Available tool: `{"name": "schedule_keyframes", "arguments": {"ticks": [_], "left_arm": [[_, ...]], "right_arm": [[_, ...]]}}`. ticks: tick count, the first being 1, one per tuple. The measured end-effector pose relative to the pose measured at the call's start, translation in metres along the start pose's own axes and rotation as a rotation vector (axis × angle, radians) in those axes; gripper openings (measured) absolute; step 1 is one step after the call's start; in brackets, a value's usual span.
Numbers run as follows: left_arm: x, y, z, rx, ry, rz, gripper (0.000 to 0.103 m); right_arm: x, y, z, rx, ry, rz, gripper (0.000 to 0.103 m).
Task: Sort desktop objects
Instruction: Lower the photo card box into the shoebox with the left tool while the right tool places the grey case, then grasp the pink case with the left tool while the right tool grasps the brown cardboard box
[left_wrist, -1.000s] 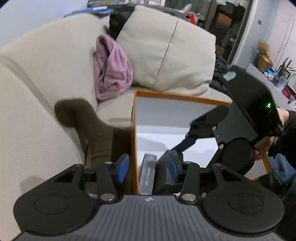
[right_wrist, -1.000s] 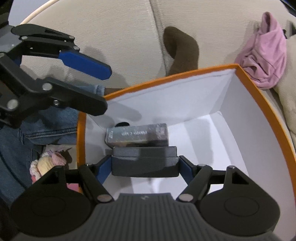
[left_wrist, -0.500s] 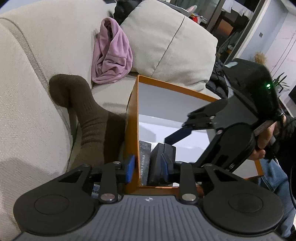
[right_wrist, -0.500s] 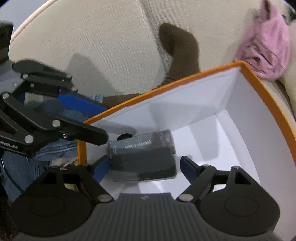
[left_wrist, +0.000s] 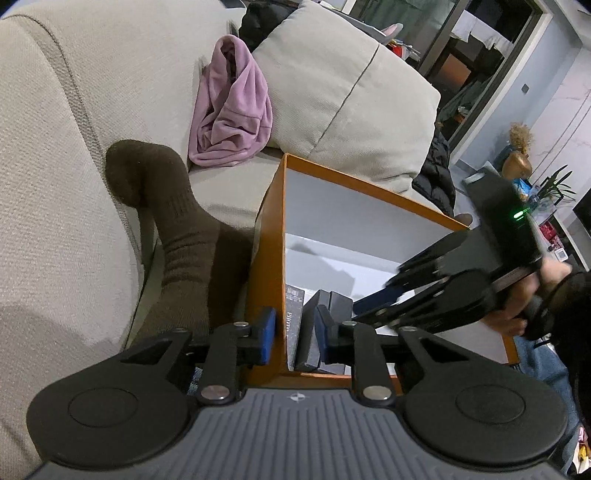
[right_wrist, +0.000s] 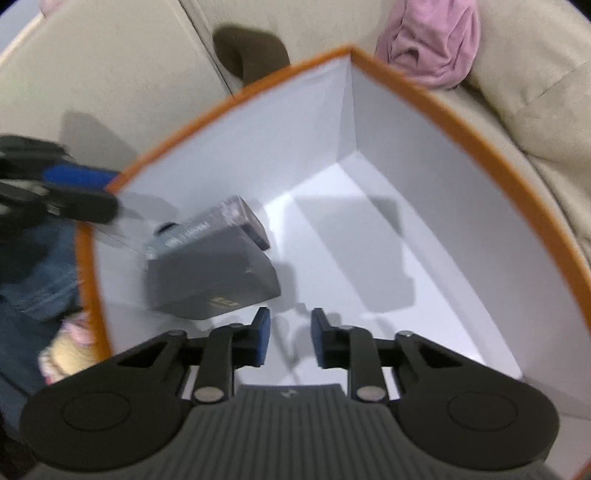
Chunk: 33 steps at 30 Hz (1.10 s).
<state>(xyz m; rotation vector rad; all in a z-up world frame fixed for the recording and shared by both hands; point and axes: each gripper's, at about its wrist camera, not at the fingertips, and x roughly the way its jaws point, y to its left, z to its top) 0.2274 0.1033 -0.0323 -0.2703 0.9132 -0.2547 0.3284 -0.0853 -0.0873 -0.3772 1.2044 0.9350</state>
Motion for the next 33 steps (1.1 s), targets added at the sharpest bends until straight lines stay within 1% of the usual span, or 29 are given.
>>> {"name": "schedule_keyframes", "arguments": {"ticks": [2, 3, 5, 6, 7, 8, 11, 13, 17, 20, 23, 26, 27, 28, 29, 30, 31, 32, 33], "left_arm": [[0.0, 0.001, 0.0, 0.0, 0.001, -0.002, 0.024], [0.001, 0.001, 0.0, 0.001, 0.001, -0.003, 0.024], [0.001, 0.001, 0.0, 0.006, 0.001, -0.003, 0.024], [0.001, 0.0, 0.0, 0.009, 0.002, 0.0, 0.024], [0.001, 0.0, 0.0, 0.01, 0.002, 0.001, 0.024], [0.001, 0.0, -0.001, 0.01, 0.001, 0.0, 0.024], [0.001, 0.0, 0.0, 0.007, 0.004, 0.002, 0.024], [-0.001, -0.003, 0.001, 0.018, 0.001, 0.018, 0.024], [-0.017, -0.013, 0.003, 0.045, -0.023, 0.037, 0.024], [-0.034, -0.024, 0.0, 0.067, -0.043, 0.058, 0.024], [-0.049, -0.04, -0.01, 0.118, -0.051, 0.06, 0.024], [-0.058, -0.062, -0.026, 0.199, -0.035, 0.042, 0.025], [-0.059, -0.069, -0.031, 0.224, -0.026, 0.037, 0.026], [-0.059, -0.076, -0.038, 0.255, -0.013, 0.03, 0.027], [-0.057, -0.082, -0.044, 0.28, 0.0, 0.025, 0.03], [-0.054, -0.09, -0.052, 0.312, 0.019, 0.021, 0.033], [-0.049, -0.096, -0.059, 0.34, 0.038, 0.021, 0.035], [-0.046, -0.102, -0.067, 0.365, 0.054, 0.024, 0.039], [-0.04, -0.109, -0.075, 0.394, 0.071, 0.031, 0.043]], "right_arm": [[0.009, 0.004, 0.003, 0.0, -0.005, 0.023, 0.021], [0.014, 0.004, 0.004, -0.005, -0.01, 0.034, 0.017], [0.019, 0.007, 0.006, -0.018, -0.02, 0.046, 0.015], [0.02, 0.01, 0.008, -0.021, -0.016, 0.057, 0.012], [0.022, 0.013, 0.009, -0.027, -0.004, 0.059, 0.005], [0.024, 0.015, 0.01, -0.033, 0.003, 0.056, 0.004], [0.024, 0.018, 0.009, -0.039, 0.012, 0.053, 0.003], [0.018, 0.016, 0.008, -0.019, 0.006, 0.058, 0.006], [-0.004, 0.017, 0.002, -0.002, -0.022, 0.007, 0.008], [-0.032, 0.021, -0.009, 0.022, -0.085, -0.036, 0.008], [-0.064, 0.029, -0.026, 0.069, -0.188, -0.066, 0.008], [-0.095, 0.037, -0.054, 0.126, -0.307, -0.101, 0.013], [-0.105, 0.042, -0.065, 0.146, -0.346, -0.116, 0.014], [-0.111, 0.05, -0.073, 0.167, -0.376, -0.125, 0.019], [-0.116, 0.056, -0.083, 0.188, -0.401, -0.133, 0.021], [-0.119, 0.062, -0.1, 0.212, -0.426, -0.134, 0.022], [-0.123, 0.068, -0.115, 0.243, -0.449, -0.133, 0.022], [-0.13, 0.074, -0.128, 0.272, -0.466, -0.128, 0.026], [-0.124, 0.076, -0.138, 0.296, -0.479, -0.129, 0.028]]}}
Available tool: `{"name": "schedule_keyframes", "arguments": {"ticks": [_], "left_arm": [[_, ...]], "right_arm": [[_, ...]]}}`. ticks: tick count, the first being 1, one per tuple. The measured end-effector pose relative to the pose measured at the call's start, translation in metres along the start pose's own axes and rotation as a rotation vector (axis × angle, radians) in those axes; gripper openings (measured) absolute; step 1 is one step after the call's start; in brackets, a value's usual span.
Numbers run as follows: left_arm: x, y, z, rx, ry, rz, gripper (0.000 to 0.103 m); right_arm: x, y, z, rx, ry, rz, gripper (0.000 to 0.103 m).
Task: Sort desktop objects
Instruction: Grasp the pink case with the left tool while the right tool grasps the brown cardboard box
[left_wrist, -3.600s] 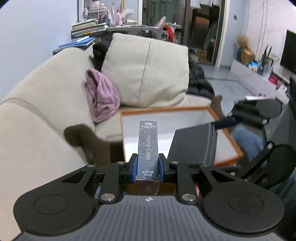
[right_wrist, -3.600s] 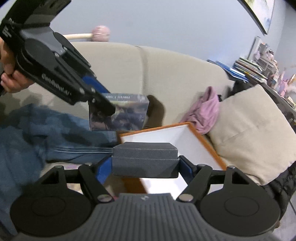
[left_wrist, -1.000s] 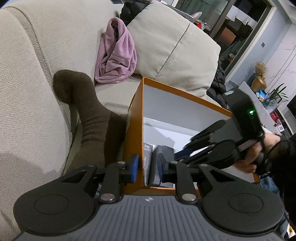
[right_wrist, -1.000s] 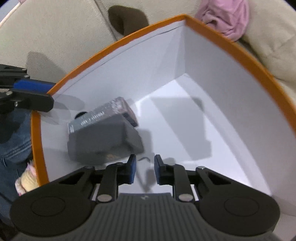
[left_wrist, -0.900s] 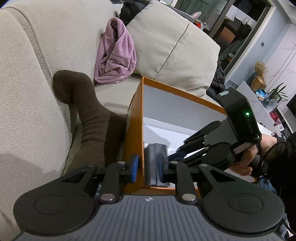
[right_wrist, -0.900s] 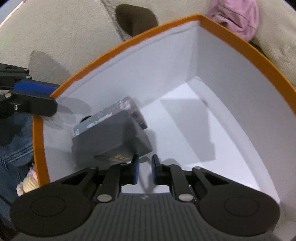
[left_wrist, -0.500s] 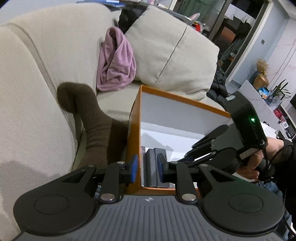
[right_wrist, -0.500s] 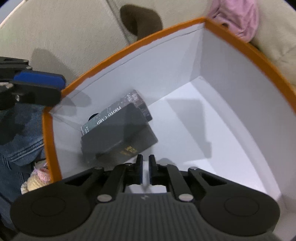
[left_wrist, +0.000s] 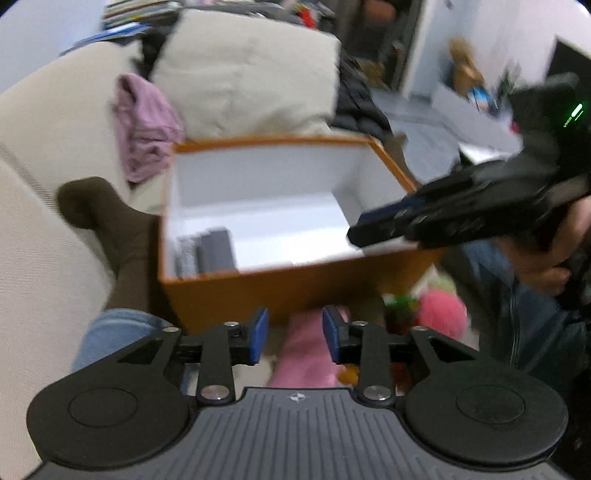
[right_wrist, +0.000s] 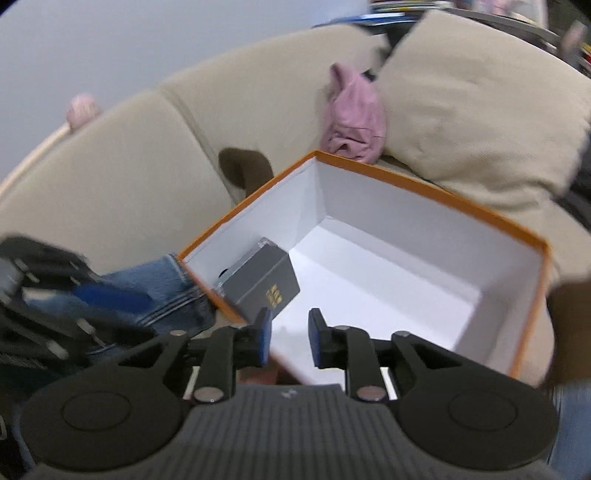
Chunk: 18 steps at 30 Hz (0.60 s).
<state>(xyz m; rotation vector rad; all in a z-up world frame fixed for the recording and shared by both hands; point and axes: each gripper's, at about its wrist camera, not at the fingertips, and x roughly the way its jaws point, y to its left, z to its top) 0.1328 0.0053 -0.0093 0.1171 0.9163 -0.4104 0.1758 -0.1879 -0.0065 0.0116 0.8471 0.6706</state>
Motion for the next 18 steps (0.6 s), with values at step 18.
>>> {"name": "schedule_keyframes", "arguments": {"ticks": [18], "left_arm": [[0.08, -0.041, -0.028, 0.15, 0.209, 0.069, 0.054]], "right_arm": [[0.01, 0.023, -0.087, -0.352, 0.081, -0.04, 0.072]]}}
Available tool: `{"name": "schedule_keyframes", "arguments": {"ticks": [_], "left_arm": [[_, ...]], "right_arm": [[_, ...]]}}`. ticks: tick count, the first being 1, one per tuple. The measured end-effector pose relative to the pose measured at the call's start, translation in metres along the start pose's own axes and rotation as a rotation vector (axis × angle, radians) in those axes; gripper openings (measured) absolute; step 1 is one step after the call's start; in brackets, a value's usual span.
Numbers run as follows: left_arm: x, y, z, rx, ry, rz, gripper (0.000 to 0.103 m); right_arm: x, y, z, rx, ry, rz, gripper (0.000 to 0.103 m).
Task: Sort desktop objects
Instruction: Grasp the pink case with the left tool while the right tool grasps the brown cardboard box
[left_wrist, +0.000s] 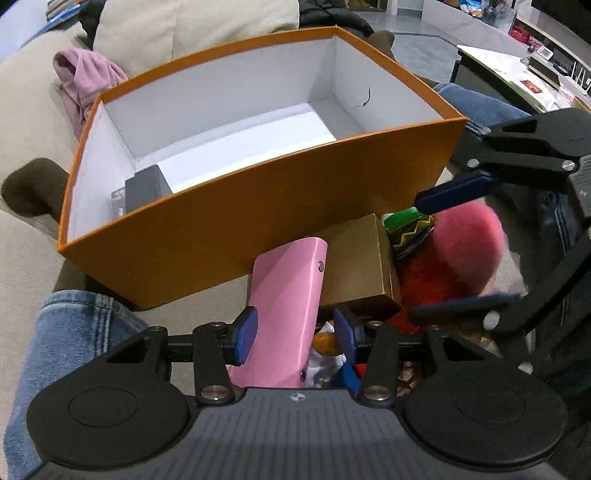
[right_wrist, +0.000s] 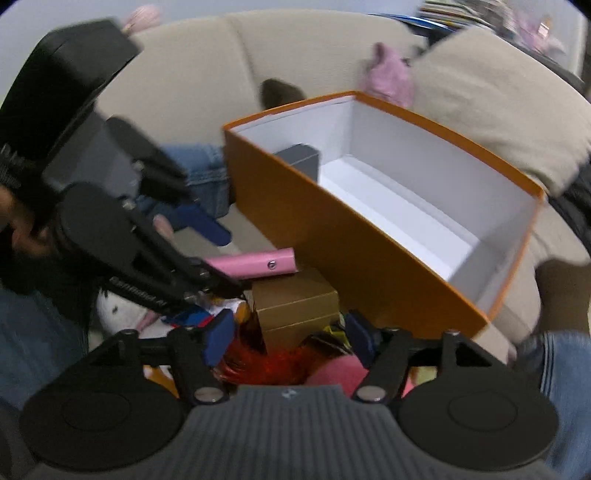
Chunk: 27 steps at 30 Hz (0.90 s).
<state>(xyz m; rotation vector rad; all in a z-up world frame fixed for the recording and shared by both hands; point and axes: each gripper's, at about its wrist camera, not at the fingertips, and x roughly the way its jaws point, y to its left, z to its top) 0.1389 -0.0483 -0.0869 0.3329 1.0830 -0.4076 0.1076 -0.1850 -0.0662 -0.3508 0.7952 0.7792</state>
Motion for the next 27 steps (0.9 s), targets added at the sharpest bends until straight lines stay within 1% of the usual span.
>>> {"name": "schedule_keyframes", "arguments": {"ticks": [1, 2, 3, 7, 10, 14, 16, 17, 18, 20, 23, 27], "left_arm": [[0.001, 0.001, 0.0, -0.001, 0.003, -0.001, 0.054], [0.001, 0.002, 0.001, 0.0, 0.003, -0.001, 0.049], [0.001, 0.003, 0.001, 0.0, 0.006, 0.0, 0.041], [-0.004, 0.015, 0.003, -0.019, 0.009, -0.021, 0.039], [-0.01, 0.03, 0.001, -0.053, -0.004, -0.03, 0.039], [-0.01, 0.046, -0.004, -0.096, -0.009, -0.071, 0.039], [-0.006, 0.047, -0.006, -0.1, 0.002, -0.055, 0.039], [-0.002, 0.046, -0.007, -0.097, 0.009, -0.05, 0.036], [0.002, 0.044, -0.007, -0.102, 0.013, -0.049, 0.033], [0.0, 0.046, -0.009, -0.113, -0.003, -0.054, 0.032], [-0.006, 0.054, -0.013, -0.148, -0.028, -0.063, 0.022], [-0.022, 0.064, -0.02, -0.191, -0.065, -0.069, 0.021]], "right_arm": [[0.004, 0.0, 0.002, -0.025, 0.01, 0.003, 0.072], [0.008, 0.0, 0.004, -0.047, 0.019, 0.001, 0.072], [0.012, 0.0, 0.005, -0.069, 0.029, -0.001, 0.072], [0.025, -0.005, 0.011, -0.102, 0.067, 0.019, 0.072], [0.034, -0.007, 0.011, -0.1, 0.091, 0.065, 0.072], [0.04, -0.003, 0.009, -0.119, 0.103, 0.062, 0.072], [0.043, -0.003, 0.009, -0.114, 0.107, 0.06, 0.069], [0.045, -0.003, 0.01, -0.109, 0.111, 0.051, 0.067], [0.046, -0.003, 0.011, -0.105, 0.114, 0.041, 0.062], [0.046, -0.004, 0.013, -0.084, 0.116, 0.043, 0.061], [0.041, -0.003, 0.015, -0.08, 0.107, 0.036, 0.061], [0.024, -0.001, 0.023, -0.09, 0.066, 0.025, 0.061]]}}
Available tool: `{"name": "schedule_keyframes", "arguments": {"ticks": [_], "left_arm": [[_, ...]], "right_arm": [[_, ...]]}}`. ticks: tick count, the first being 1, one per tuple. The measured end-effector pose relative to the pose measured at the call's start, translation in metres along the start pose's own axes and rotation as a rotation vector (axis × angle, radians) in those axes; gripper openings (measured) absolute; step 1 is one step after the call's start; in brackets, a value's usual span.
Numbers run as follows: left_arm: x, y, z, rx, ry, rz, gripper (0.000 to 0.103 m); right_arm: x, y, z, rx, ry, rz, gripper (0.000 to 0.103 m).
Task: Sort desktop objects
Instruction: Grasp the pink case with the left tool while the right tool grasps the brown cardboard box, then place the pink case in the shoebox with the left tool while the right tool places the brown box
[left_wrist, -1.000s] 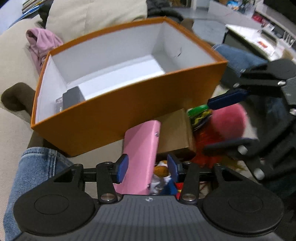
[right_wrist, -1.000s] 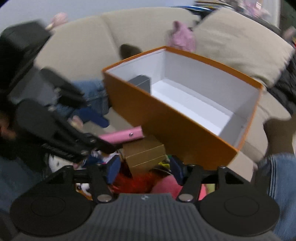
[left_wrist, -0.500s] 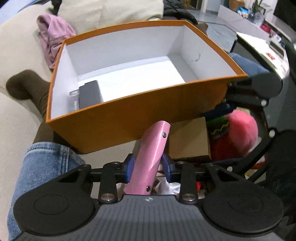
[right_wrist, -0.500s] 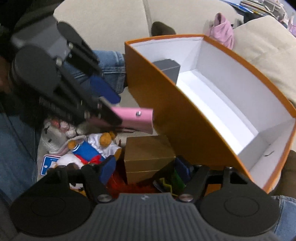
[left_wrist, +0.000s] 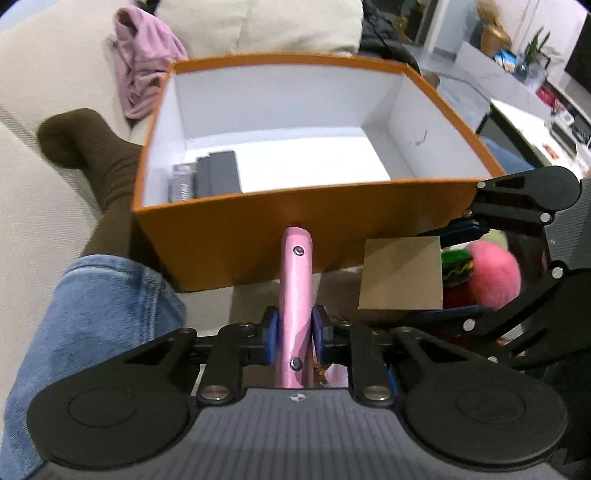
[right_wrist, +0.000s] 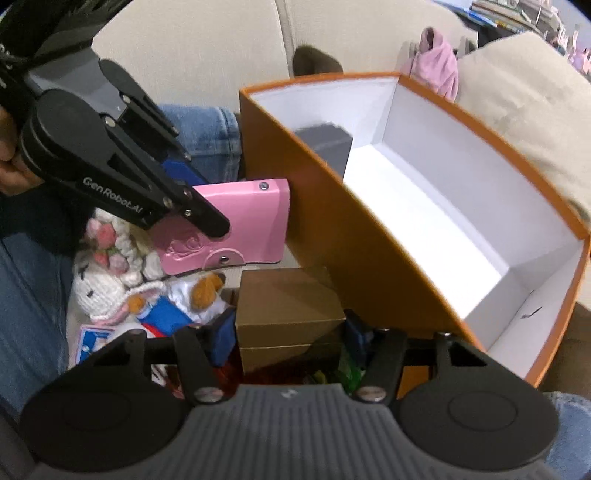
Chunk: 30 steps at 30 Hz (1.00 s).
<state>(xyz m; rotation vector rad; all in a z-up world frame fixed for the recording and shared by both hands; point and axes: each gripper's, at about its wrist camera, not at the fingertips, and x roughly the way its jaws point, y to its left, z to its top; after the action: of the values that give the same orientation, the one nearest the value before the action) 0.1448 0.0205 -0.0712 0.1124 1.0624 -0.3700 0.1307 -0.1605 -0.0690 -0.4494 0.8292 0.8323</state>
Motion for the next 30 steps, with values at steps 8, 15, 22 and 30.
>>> {"name": "schedule_keyframes", "arguments": {"ticks": [8, 15, 22, 30], "left_arm": [[-0.052, 0.013, 0.0, -0.082, -0.124, -0.057, 0.02], [-0.089, 0.019, 0.038, -0.105, -0.282, -0.054, 0.02], [-0.054, 0.026, 0.089, -0.138, -0.293, -0.068, 0.02], [0.027, 0.032, 0.096, -0.135, -0.145, -0.038, 0.02]], "right_arm": [[-0.037, 0.008, 0.027, -0.033, -0.103, 0.005, 0.061], [-0.071, -0.002, 0.058, -0.039, -0.197, -0.039, 0.061], [-0.069, -0.048, 0.077, 0.009, -0.181, -0.148, 0.061], [-0.009, -0.099, 0.074, 0.086, -0.045, -0.089, 0.061]]}}
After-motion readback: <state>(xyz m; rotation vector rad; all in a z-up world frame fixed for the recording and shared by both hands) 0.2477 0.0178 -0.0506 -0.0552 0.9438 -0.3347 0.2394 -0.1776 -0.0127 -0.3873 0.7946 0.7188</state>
